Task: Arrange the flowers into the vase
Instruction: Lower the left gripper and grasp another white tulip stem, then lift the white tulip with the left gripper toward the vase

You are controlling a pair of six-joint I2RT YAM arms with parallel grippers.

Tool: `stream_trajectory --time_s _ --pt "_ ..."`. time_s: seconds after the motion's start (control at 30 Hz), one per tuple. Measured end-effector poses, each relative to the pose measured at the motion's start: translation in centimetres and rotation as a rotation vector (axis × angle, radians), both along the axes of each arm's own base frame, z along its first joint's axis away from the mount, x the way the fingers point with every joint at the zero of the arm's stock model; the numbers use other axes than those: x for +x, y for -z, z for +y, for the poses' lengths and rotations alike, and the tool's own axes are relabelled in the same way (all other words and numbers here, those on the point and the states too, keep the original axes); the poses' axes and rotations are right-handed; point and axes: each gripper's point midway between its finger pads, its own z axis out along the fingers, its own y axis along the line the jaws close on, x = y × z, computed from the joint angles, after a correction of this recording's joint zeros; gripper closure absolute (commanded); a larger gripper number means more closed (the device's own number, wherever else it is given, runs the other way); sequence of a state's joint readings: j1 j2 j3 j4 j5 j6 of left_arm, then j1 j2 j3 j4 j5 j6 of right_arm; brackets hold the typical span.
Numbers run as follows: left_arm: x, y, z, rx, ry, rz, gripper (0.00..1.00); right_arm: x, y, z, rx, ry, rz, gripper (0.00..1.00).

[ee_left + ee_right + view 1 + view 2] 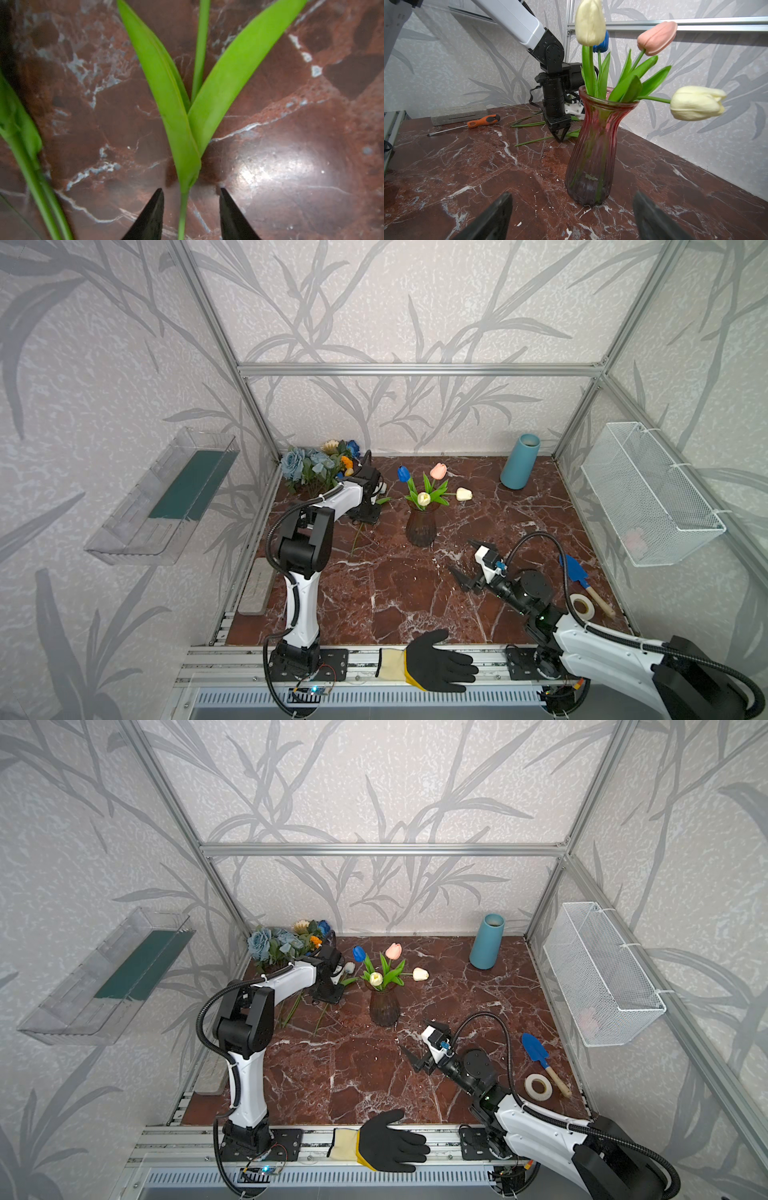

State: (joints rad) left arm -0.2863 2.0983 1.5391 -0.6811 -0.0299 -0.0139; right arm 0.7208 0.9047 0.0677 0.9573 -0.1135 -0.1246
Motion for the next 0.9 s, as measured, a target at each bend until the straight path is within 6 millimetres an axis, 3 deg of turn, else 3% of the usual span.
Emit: stream_trajectory --time_s 0.3,0.47,0.6,0.7,0.9 --pt "-0.2 0.4 0.1 0.014 0.012 0.013 0.86 0.0 0.0 0.0 0.001 0.000 -0.001 0.09" --pt "0.1 0.2 0.1 0.008 0.009 -0.009 0.98 0.0 0.0 0.0 0.001 0.000 -0.001 0.09" --pt "-0.1 -0.7 0.1 -0.009 -0.004 -0.055 0.99 -0.1 -0.2 0.0 0.005 0.000 -0.005 0.09" --pt "-0.5 -2.9 0.2 -0.038 -0.016 -0.134 1.00 -0.1 -0.4 -0.1 0.009 0.000 -0.010 0.09" --pt "-0.4 -11.0 0.0 -0.153 -0.040 -0.430 1.00 -0.1 -0.5 -0.1 0.011 0.000 -0.013 0.09"
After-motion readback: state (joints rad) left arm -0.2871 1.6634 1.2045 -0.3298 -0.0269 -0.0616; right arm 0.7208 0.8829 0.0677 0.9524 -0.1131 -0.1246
